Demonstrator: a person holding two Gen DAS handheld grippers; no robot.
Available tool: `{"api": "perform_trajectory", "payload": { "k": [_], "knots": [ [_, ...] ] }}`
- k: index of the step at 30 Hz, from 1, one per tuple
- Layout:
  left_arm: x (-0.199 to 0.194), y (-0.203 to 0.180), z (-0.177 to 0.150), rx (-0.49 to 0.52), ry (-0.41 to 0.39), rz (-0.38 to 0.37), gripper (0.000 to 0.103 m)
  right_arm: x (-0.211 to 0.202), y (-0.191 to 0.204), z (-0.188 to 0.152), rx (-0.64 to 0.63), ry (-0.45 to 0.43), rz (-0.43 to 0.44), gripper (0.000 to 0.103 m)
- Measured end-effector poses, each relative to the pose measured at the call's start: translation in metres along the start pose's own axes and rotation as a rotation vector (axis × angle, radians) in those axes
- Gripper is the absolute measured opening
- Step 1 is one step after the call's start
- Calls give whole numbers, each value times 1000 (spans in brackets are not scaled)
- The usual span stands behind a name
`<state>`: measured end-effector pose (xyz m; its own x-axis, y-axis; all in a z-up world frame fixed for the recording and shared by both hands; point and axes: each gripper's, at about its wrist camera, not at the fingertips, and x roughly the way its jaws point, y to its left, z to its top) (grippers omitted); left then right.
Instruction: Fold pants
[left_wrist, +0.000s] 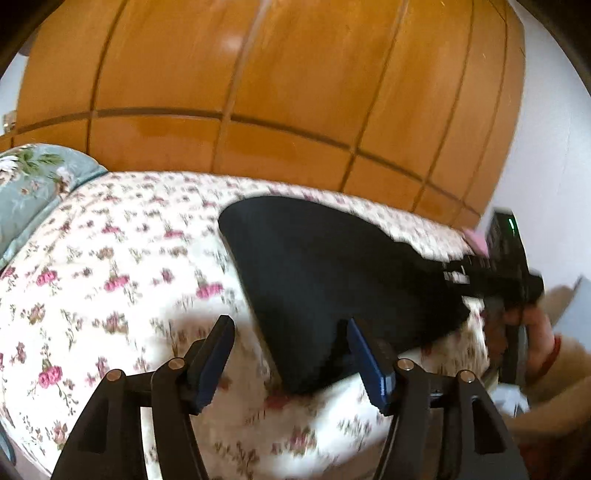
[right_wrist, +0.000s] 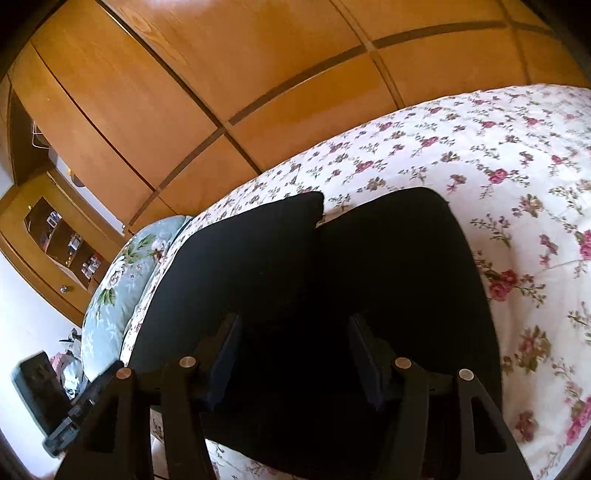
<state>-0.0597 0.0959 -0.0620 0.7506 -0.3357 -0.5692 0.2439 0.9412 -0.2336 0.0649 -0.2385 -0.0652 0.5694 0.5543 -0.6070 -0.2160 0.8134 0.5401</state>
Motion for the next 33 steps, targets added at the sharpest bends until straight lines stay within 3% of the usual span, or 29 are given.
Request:
{"api": "perform_trajectory", "payload": {
  "k": [3, 7, 9, 11, 13, 14, 16, 17, 19, 24, 27, 31, 33],
  "knots": [
    [5, -11, -10, 55, 43, -18, 64, 7, 4, 1, -8, 20, 14, 60],
    [21, -15, -14, 84, 65, 33, 64, 14, 11, 1, -34, 33, 22, 55],
    [29, -11, -13, 61, 68, 46, 64, 17, 12, 0, -46, 34, 6, 41],
    [34, -9, -14, 52, 77, 64, 63, 20, 9, 0, -39, 35, 0, 34],
    [40, -7, -16, 54, 103, 107, 45, 20, 7, 0, -18, 27, 23, 29],
    [43, -7, -17, 57, 117, 113, 38, 19, 7, 0, -12, 21, 45, 21],
    [45, -8, -20, 71, 119, 121, 30, 16, 8, -1, 1, 4, 119, 16],
    [43, -12, -20, 91, 107, 136, 25, 13, 9, -1, 8, -11, 157, 15],
    [39, -25, -17, 161, 91, 200, 23, 8, 13, 1, 5, -28, 183, 14],
    [27, -57, -7, 291, 43, 270, 19, -36, 20, 16, 3, -152, 223, 13],
    [28, -83, -10, 431, 39, 310, 18, -61, 17, 26, -26, -196, 186, 13],
    [39, -103, -23, 563, 75, 343, 18, -70, -3, 30, -22, -185, 87, 13],
    [47, -108, -30, 607, 109, 366, 18, -68, -20, 25, 22, -164, 54, 6]
  ]
}}
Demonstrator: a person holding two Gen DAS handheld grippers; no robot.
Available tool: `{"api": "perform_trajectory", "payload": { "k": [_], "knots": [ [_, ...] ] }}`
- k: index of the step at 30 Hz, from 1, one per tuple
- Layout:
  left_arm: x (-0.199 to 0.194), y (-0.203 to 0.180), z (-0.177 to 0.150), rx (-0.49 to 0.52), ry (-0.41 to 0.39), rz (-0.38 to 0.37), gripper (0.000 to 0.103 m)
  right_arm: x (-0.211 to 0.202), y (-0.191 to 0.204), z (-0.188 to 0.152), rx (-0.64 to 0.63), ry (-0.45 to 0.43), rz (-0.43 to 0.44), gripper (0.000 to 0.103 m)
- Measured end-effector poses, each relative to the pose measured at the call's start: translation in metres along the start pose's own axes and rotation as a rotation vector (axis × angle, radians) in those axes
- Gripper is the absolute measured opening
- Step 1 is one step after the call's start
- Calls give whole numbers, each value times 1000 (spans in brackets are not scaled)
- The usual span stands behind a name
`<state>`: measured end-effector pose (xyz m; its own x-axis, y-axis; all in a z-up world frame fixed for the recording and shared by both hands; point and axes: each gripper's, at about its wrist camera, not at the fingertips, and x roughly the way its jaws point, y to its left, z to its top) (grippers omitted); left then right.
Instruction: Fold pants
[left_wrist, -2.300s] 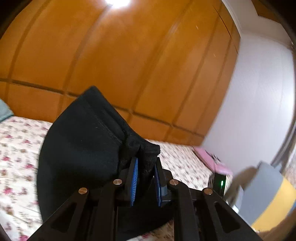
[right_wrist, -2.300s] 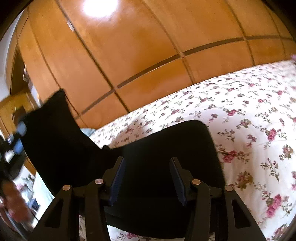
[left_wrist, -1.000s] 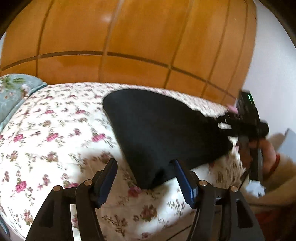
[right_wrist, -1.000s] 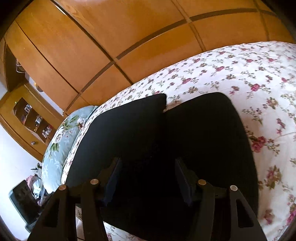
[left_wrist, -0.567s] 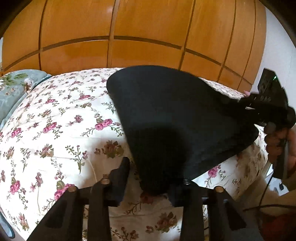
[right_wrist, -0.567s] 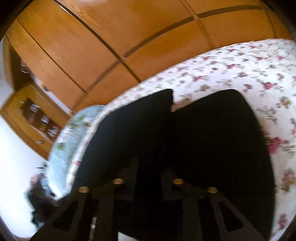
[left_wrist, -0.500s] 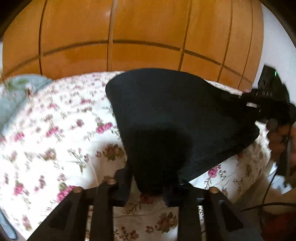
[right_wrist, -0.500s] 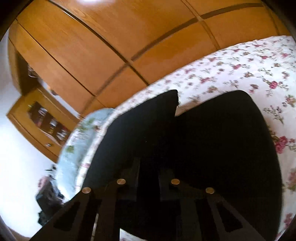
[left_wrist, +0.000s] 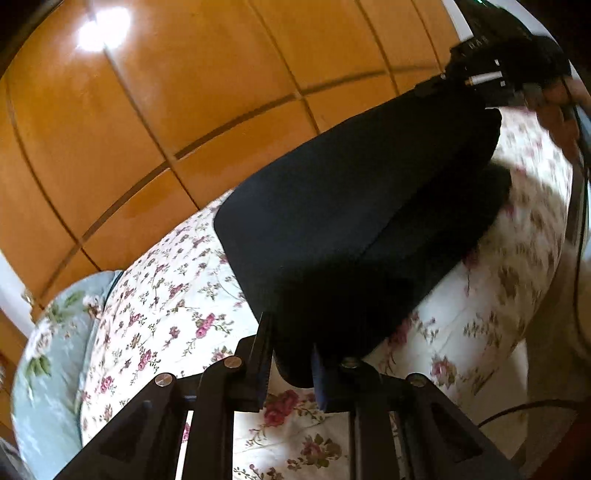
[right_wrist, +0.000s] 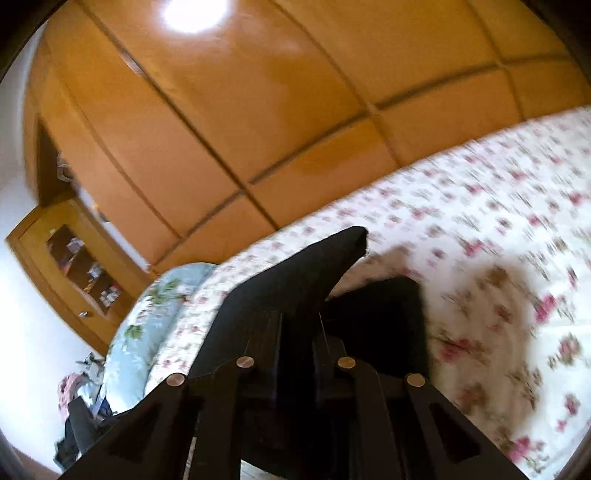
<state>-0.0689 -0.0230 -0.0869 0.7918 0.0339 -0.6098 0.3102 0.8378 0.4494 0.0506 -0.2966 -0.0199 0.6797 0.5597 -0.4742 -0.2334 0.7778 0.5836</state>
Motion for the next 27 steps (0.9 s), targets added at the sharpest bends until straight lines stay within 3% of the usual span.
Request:
{"api": "perform_trajectory", "payload": {
  "k": [3, 7, 10, 12, 13, 16, 20, 24, 27],
  "knots": [
    [8, 2, -5, -8, 31, -14, 18, 7, -22, -9, 39, 28, -67, 3],
    [3, 16, -10, -67, -1, -80, 23, 23, -39, -27, 87, 81, -80, 4],
    [-12, 41, -20, -193, -16, -240, 26, 19, -44, -26, 130, 64, -74, 4],
    [-25, 71, -29, -340, -45, -386, 27, 11, -41, -20, 131, 48, -102, 11],
    [-31, 83, -32, -392, -64, -406, 28, 6, -37, -17, 116, 28, -120, 11],
    [-40, 122, -25, -537, -121, -398, 34, -9, -23, -5, 51, -34, -145, 12],
    [-19, 141, 9, -612, -136, -413, 34, -1, 6, 17, -45, -46, -106, 20],
    [35, 125, 62, -550, -9, -404, 35, 31, 41, 33, -190, 26, -124, 21],
    [62, 109, 86, -485, 27, -383, 35, 61, 58, 40, -275, 99, -140, 21]
  ]
}}
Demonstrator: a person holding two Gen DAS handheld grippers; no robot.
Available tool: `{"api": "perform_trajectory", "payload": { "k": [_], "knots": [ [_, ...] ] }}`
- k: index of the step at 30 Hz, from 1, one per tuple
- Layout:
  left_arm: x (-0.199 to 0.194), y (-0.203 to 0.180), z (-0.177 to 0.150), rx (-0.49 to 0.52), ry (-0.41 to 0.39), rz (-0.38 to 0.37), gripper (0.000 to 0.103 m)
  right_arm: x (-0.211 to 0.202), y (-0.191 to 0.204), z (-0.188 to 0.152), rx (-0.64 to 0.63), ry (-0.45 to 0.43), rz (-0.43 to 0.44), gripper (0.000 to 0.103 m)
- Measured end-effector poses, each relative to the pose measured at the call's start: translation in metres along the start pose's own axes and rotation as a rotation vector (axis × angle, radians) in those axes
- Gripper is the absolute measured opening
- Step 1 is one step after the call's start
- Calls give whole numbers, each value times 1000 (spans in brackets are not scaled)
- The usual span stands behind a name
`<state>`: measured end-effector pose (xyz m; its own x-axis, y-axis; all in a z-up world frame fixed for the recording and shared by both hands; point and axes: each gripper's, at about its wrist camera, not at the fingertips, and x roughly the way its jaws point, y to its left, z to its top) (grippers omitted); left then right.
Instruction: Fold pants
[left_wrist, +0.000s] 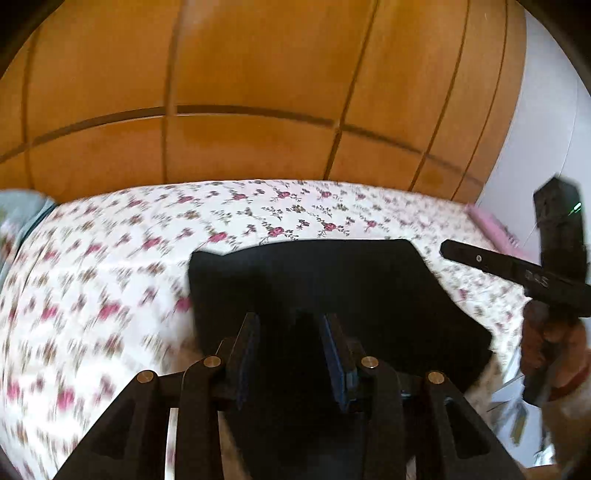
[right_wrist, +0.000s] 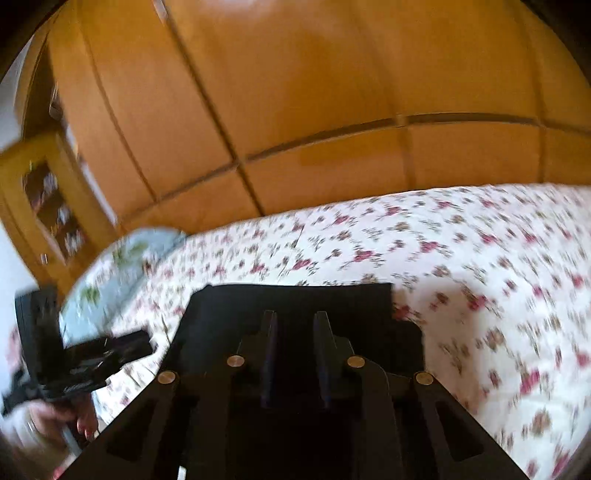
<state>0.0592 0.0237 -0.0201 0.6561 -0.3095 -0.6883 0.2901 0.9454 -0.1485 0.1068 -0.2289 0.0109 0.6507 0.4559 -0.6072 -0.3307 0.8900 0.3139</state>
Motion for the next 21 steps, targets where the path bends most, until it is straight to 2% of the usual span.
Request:
{"api": "perform_trajectory", "payload": {
  "k": [2, 5, 8, 10, 12, 13, 16, 21],
  "knots": [
    [25, 0, 11, 12, 49, 49, 35, 19, 6, 5, -35, 41, -2, 21],
    [51, 4, 19, 4, 91, 91, 35, 50, 4, 4, -71, 125, -51, 21],
    [69, 7, 18, 15, 97, 130, 35, 71, -12, -8, -62, 178, -119, 20],
    [83, 8, 14, 33, 93, 152, 35, 75, -28, -16, 2, 151, -116, 16],
    [93, 10, 9, 63, 58, 162, 38, 76, -41, -20, 52, 109, -99, 2],
    [96, 10, 9, 82, 45, 168, 38, 76, -46, -22, 71, 92, -104, 0],
    [100, 10, 10, 101, 31, 173, 38, 74, -61, -29, 149, 46, -60, 0],
    [95, 7, 7, 118, 19, 190, 38, 71, -57, -31, 131, 30, -60, 0]
  ]
}}
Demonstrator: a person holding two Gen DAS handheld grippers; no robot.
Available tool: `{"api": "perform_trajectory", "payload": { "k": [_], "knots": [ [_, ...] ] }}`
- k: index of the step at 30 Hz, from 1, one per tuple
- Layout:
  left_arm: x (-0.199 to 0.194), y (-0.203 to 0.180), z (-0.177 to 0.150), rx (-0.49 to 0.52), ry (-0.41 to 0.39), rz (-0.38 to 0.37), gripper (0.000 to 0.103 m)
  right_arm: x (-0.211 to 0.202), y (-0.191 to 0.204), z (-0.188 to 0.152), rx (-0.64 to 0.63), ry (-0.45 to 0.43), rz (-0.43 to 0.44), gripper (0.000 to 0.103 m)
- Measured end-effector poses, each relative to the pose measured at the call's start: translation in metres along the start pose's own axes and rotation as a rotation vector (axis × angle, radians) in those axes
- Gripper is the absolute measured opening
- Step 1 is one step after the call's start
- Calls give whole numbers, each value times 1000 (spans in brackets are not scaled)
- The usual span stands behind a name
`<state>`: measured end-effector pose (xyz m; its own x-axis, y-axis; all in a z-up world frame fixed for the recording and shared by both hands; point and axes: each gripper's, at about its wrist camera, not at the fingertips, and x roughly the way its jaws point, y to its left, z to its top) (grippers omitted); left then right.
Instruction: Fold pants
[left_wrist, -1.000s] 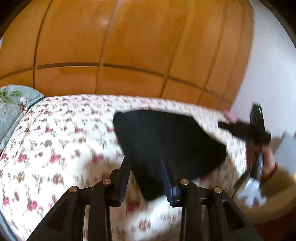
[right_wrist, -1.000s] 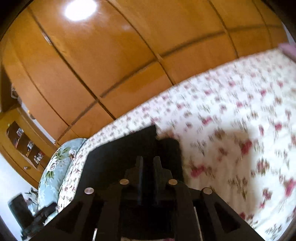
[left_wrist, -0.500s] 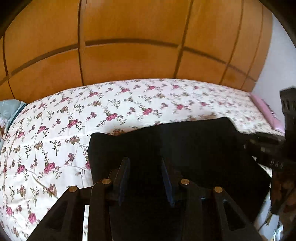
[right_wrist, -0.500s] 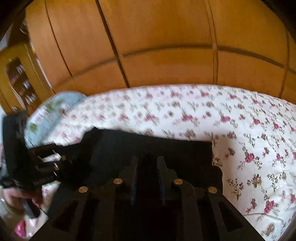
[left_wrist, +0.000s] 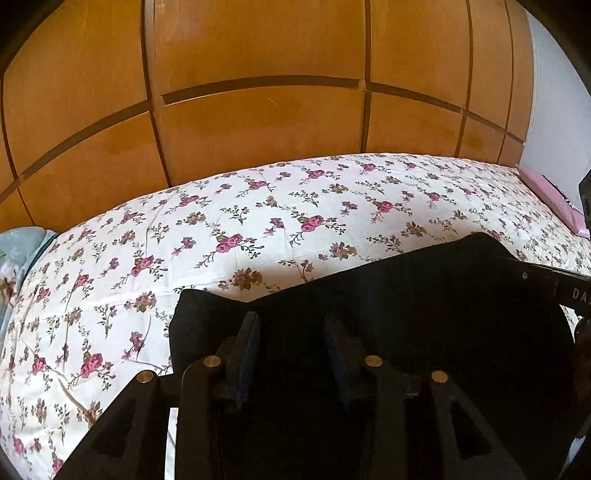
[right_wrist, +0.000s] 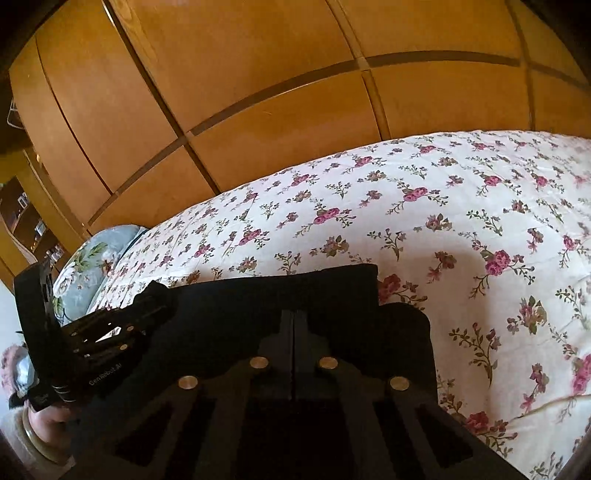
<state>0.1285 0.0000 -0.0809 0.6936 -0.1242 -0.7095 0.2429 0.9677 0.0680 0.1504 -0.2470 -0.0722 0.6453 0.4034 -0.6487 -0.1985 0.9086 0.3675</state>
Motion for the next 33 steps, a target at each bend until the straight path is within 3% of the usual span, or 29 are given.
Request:
{"api": "perform_trajectory", "payload": {
  "k": [4, 8, 11, 17, 30, 33],
  "knots": [
    [-9, -6, -2, 13, 1, 32, 38, -5, 1, -2, -1, -7, -3, 0],
    [-20, -4, -7, -41, 16, 36, 39, -14, 7, -6, -11, -8, -26, 0],
    [-32, -5, -12, -77, 25, 43, 40, -25, 13, -15, -22, -15, -33, 5],
    [-54, -21, -23, -58, 33, 76, 40, -48, 26, -34, -52, -19, -49, 17],
    [-82, -37, -59, -58, 19, 77, 44, -71, 37, -64, -137, -8, -87, 19],
    [-91, -43, -77, -36, -20, 81, 44, -73, 41, -75, -203, 14, -119, 18]
  ]
}}
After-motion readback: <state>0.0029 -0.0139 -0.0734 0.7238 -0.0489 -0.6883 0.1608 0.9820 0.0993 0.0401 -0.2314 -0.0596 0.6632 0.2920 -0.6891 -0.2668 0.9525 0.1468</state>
